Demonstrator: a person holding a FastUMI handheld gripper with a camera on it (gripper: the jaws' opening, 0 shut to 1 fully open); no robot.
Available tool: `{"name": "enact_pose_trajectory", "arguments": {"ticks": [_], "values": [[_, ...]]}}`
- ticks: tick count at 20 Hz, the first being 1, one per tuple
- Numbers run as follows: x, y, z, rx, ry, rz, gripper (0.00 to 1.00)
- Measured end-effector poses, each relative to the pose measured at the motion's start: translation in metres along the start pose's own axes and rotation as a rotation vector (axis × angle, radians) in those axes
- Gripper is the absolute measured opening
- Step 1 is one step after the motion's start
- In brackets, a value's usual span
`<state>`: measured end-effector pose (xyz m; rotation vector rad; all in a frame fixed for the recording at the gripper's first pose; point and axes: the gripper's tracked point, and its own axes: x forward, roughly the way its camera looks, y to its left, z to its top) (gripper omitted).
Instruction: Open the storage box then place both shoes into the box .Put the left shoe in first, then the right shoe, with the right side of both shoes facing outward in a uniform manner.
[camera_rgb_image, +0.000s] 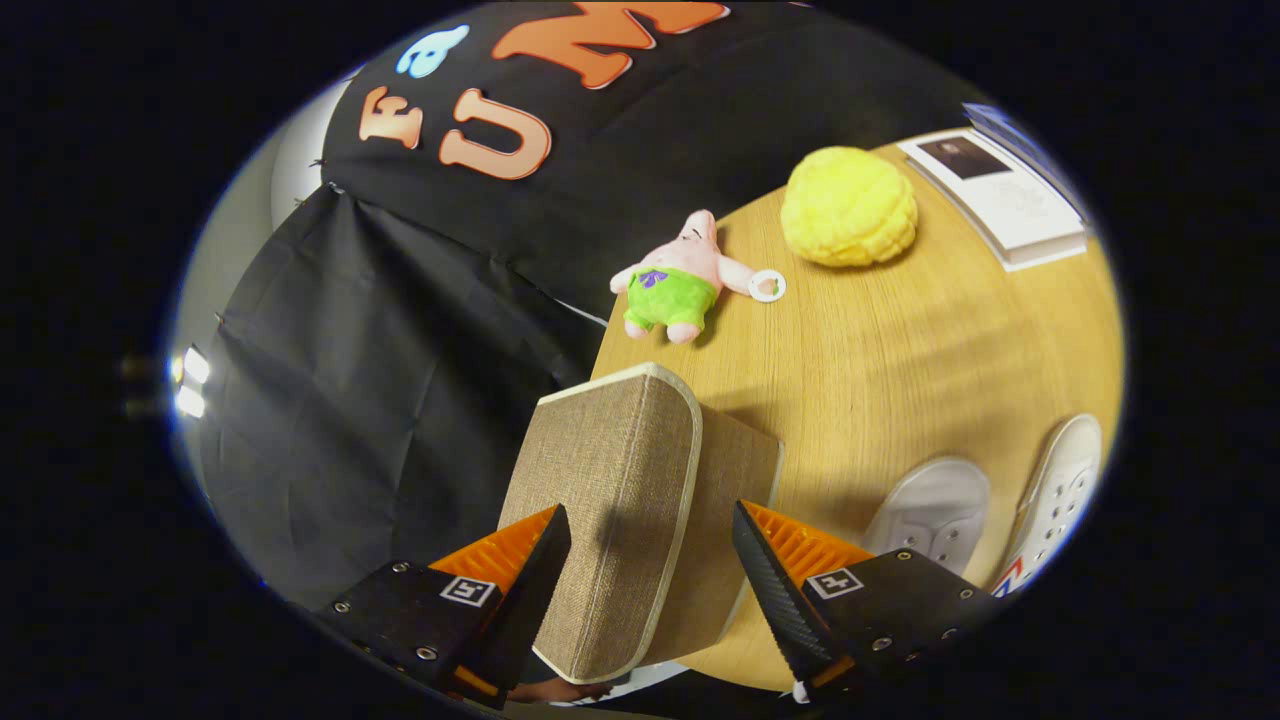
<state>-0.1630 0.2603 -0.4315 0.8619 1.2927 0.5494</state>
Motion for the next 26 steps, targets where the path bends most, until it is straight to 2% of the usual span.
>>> {"name": "enact_pose_trajectory", "arguments": {"ticks": [2, 7, 14, 16, 17, 19, 21, 24, 26], "values": [[0.008, 0.005, -0.006, 0.05, 0.011, 0.067, 0.97], [0.027, 0.012, -0.026, 0.118, 0.095, 0.17, 0.97], [0.032, 0.017, -0.025, 0.167, 0.111, 0.205, 0.95], [0.024, 0.022, -0.019, 0.174, 0.088, 0.23, 0.82], [0.019, 0.027, -0.015, 0.189, 0.087, 0.254, 0.72], [0.01, 0.033, -0.013, 0.2, 0.084, 0.274, 0.65], [0.006, 0.034, -0.016, 0.197, 0.1, 0.278, 0.6], [-0.007, 0.045, -0.014, 0.208, 0.107, 0.322, 0.59], [-0.005, 0.048, -0.005, 0.208, 0.085, 0.309, 0.58]]}}
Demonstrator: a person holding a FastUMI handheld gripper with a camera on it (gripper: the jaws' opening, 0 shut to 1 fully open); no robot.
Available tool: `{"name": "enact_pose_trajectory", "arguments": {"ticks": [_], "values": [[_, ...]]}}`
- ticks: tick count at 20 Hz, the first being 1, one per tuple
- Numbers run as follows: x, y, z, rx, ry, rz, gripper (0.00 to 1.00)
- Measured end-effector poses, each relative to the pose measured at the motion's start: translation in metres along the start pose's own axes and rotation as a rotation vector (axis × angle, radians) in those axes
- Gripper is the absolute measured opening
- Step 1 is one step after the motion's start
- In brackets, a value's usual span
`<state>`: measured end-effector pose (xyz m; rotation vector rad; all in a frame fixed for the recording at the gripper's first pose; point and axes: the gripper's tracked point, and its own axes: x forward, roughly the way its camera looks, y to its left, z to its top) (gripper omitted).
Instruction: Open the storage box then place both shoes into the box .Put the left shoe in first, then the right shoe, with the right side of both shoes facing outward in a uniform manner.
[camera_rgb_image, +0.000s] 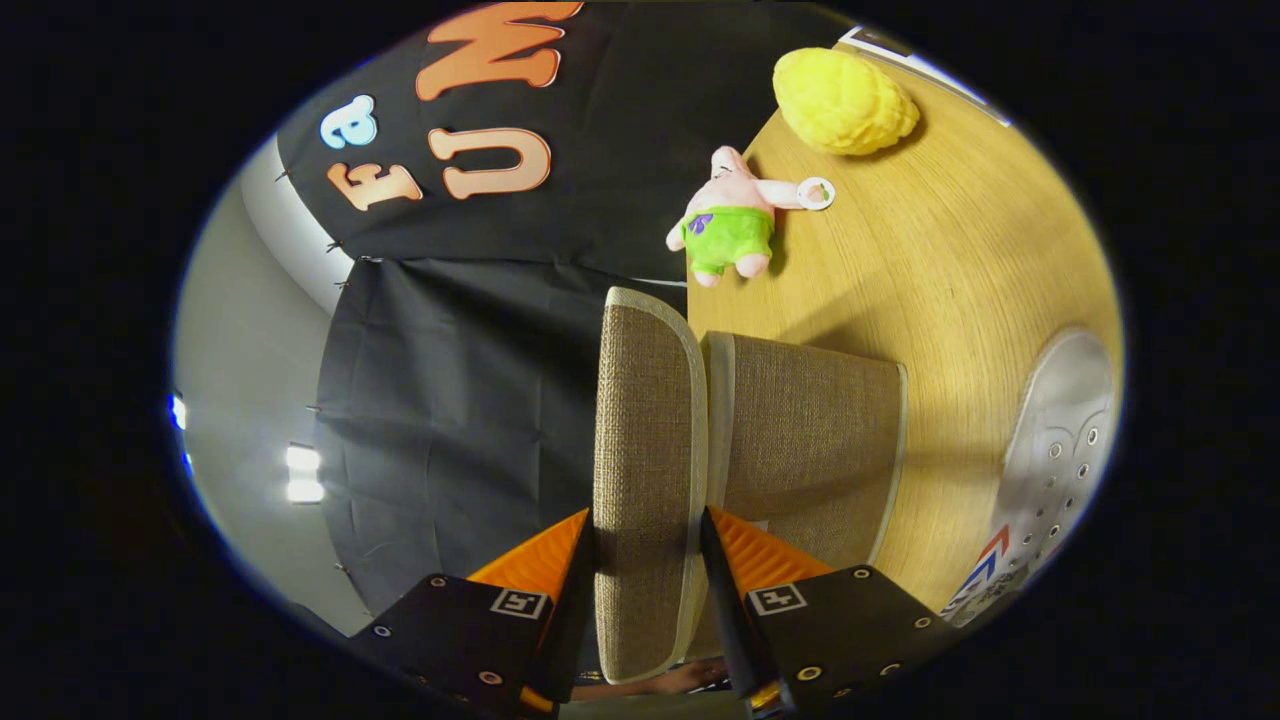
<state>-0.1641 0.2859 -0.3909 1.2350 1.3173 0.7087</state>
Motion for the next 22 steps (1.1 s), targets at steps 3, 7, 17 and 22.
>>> {"name": "enact_pose_trajectory", "arguments": {"ticks": [3, 7, 17, 22], "values": [[-0.009, 0.024, 0.003, 0.024, -0.026, 0.058, 0.58], [-0.001, 0.055, 0.005, 0.005, -0.039, 0.09, 0.58], [0.072, 0.145, 0.003, -0.135, -0.018, 0.154, 0.72], [0.116, 0.179, -0.006, -0.157, 0.015, 0.171, 0.72]]}}
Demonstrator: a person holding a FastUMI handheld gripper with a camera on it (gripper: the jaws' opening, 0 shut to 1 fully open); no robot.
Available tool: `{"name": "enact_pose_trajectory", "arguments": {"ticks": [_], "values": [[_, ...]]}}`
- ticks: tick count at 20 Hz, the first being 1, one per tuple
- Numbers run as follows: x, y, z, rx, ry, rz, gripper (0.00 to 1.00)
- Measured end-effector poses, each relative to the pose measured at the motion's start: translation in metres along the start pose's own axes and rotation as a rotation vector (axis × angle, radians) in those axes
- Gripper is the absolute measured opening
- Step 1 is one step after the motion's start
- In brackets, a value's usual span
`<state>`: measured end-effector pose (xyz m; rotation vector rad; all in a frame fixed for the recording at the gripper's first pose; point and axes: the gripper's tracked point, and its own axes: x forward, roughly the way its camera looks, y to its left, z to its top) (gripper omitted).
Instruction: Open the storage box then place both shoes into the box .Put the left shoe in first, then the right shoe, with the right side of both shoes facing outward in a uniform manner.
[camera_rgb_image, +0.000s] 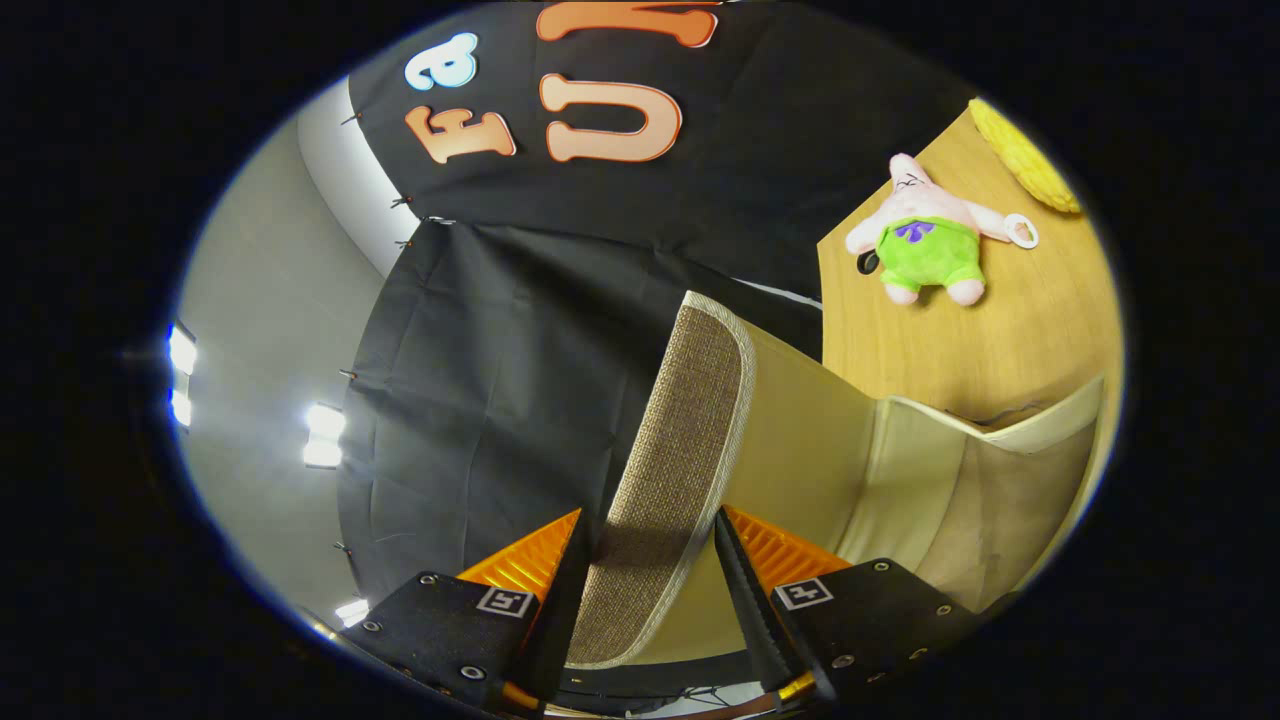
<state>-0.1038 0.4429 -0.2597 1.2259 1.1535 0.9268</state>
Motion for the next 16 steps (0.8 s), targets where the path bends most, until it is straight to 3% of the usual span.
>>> {"name": "enact_pose_trajectory", "arguments": {"ticks": [4, 9, 11, 16], "values": [[0.04, 0.02, -0.001, -0.03, 0.017, 0.024, 0.72], [0.058, 0.012, -0.018, -0.107, 0.072, -0.042, 0.73], [0.05, -0.001, -0.019, -0.163, 0.07, -0.101, 0.73], [-0.007, -0.052, -0.009, -0.312, 0.045, -0.325, 0.91]]}}
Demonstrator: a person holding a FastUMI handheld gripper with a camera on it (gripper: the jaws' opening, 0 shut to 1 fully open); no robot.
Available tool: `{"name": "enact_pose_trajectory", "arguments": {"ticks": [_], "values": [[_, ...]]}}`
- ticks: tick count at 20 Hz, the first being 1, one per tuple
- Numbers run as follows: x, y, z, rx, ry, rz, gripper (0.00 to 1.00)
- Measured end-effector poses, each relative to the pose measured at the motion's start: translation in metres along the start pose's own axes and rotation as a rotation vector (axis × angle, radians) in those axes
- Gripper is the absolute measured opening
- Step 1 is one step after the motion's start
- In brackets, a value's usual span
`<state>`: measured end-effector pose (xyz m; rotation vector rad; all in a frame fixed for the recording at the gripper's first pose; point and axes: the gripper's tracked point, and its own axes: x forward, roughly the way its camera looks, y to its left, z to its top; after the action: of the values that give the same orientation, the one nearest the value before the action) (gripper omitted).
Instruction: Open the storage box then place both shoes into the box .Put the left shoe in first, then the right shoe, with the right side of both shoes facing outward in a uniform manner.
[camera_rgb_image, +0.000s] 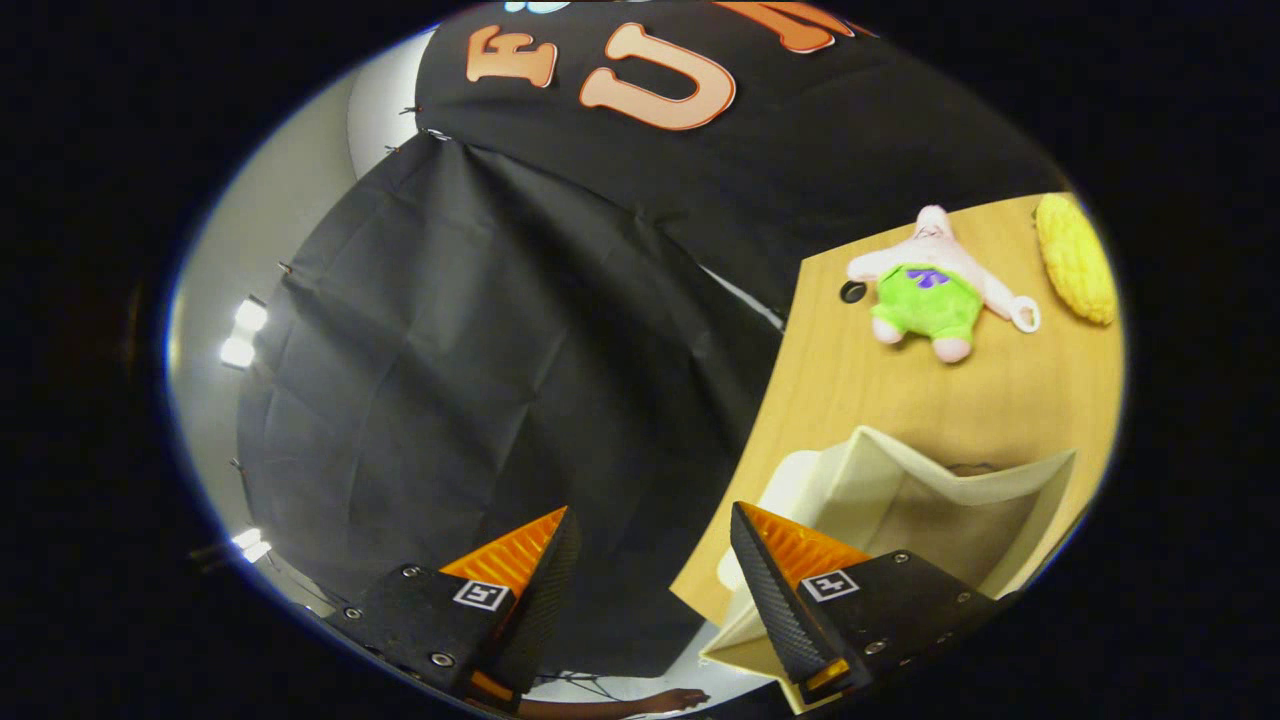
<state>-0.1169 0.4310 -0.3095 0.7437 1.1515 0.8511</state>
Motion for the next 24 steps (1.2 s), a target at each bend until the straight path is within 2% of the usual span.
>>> {"name": "enact_pose_trajectory", "arguments": {"ticks": [1, 6, 9, 16, 20, 24], "values": [[-0.011, -0.013, 0.001, -0.023, -0.015, -0.044, 0.95], [-0.071, -0.09, 0.002, -0.121, -0.062, -0.3, 0.97], [-0.106, -0.135, -0.001, -0.108, -0.078, -0.423, 0.97], [-0.18, -0.228, -0.084, -0.049, -0.006, -0.635, 0.96], [-0.196, -0.264, -0.126, -0.07, 0.072, -0.712, 0.95], [-0.204, -0.286, -0.159, -0.095, 0.136, -0.752, 0.91]]}}
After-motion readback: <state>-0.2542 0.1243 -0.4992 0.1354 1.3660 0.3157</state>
